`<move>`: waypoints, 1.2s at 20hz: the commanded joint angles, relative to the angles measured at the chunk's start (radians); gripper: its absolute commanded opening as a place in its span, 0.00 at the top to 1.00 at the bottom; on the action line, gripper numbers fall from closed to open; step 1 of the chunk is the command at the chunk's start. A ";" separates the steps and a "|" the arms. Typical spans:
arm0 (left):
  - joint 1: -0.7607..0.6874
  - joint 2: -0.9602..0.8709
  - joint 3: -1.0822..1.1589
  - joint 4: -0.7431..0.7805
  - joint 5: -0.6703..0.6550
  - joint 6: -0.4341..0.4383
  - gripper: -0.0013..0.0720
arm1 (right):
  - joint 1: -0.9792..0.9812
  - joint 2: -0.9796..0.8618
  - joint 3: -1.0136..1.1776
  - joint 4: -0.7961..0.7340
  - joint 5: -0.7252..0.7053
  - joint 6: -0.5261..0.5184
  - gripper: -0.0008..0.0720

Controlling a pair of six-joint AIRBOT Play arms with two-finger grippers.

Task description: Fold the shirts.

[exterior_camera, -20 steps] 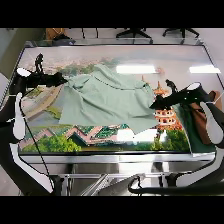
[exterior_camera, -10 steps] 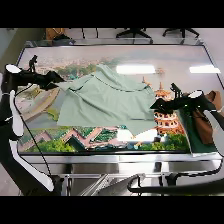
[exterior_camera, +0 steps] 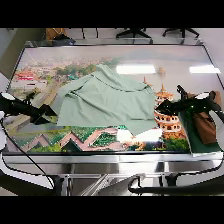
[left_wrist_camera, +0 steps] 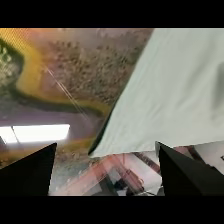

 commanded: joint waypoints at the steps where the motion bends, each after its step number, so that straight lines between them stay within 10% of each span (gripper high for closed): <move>1: -0.003 0.033 -0.163 -0.074 0.086 0.076 0.04 | -0.003 -0.032 0.000 0.008 0.019 -0.008 0.38; 5: -0.081 0.031 -0.209 -0.213 0.188 0.151 0.11 | -0.003 -0.051 0.000 0.025 0.026 -0.019 0.39; 9: -0.162 0.031 -0.208 -0.208 0.219 0.167 0.90 | 0.010 -0.089 0.001 0.088 0.045 -0.053 0.39; 10: -0.172 0.031 -0.203 -0.208 0.223 0.167 0.96 | 0.018 -0.095 0.001 0.105 0.046 -0.070 0.39; 14: -0.174 0.032 -0.129 -0.210 0.168 0.150 0.96 | 0.063 -0.098 0.001 0.116 0.051 -0.074 0.43; 16: -0.174 0.034 -0.068 -0.211 0.093 0.131 0.96 | 0.072 -0.094 0.003 0.201 0.135 -0.138 0.96; 24: -0.124 0.471 0.348 -0.625 -0.114 0.135 0.96 | -0.076 0.272 0.432 0.705 0.249 -0.203 0.96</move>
